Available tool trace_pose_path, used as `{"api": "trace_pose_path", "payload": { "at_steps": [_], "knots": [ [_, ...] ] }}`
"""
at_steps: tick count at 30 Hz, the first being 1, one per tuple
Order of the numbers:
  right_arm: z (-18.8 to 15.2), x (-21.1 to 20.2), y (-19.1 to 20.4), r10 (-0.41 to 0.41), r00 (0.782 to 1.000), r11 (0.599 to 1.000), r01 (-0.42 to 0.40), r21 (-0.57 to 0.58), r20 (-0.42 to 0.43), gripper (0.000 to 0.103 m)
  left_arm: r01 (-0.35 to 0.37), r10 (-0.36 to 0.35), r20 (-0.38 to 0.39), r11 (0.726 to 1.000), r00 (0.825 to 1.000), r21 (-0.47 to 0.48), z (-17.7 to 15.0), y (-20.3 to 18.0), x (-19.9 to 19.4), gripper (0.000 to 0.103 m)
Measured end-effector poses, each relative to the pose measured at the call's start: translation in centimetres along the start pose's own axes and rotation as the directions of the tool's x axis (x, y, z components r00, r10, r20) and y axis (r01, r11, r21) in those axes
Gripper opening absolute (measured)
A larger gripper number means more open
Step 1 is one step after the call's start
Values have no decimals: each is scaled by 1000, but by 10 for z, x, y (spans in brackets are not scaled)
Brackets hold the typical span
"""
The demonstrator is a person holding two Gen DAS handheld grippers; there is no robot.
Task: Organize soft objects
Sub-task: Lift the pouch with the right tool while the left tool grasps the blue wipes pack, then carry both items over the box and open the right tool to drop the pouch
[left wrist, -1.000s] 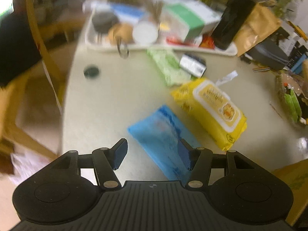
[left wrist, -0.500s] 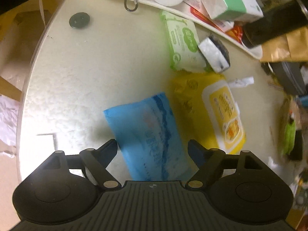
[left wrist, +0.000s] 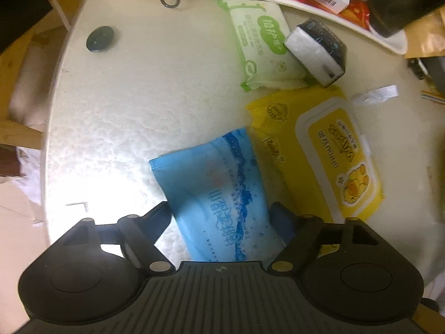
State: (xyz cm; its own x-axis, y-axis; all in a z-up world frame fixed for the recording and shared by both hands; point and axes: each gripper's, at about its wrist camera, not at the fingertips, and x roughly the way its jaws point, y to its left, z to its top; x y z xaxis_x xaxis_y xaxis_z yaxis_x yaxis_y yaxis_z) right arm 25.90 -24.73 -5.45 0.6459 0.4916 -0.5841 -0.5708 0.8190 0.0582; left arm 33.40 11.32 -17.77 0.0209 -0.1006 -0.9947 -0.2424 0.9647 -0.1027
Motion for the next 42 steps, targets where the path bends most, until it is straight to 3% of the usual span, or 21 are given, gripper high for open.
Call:
{"api": "trace_pose_path", "payload": {
  "at_steps": [8, 12, 19, 24, 32, 38, 42],
  "knots": [
    [1, -7, 2, -1, 1000, 1000, 1, -10, 0, 22, -19, 18, 56, 1000, 998, 7, -6, -1, -3, 65],
    [3, -9, 2, -18, 1000, 1000, 18, -3, -5, 22, 10, -9, 105, 1000, 994, -9, -10, 9, -9, 64],
    [12, -12, 9, -51, 996, 998, 53, 21, -70, 21, 43, -42, 254, 999, 966, 1, -26, 18, -38, 64],
    [28, -22, 12, -26, 988, 997, 37, 74, -149, 21, 30, -45, 378, 999, 925, 45, -33, 13, -76, 64],
    [43, -45, 23, 19, 977, 997, -2, 77, -214, 22, 16, -56, 540, 997, 840, 78, -55, 12, -131, 64],
    [42, -65, 40, -22, 969, 999, 15, -28, -246, 22, 13, -91, 613, 991, 785, 132, -81, 7, -165, 64],
    [37, -80, 56, -68, 965, 992, 38, -121, -255, 22, 24, -127, 639, 986, 758, 167, -101, 3, -185, 64]
  ]
}}
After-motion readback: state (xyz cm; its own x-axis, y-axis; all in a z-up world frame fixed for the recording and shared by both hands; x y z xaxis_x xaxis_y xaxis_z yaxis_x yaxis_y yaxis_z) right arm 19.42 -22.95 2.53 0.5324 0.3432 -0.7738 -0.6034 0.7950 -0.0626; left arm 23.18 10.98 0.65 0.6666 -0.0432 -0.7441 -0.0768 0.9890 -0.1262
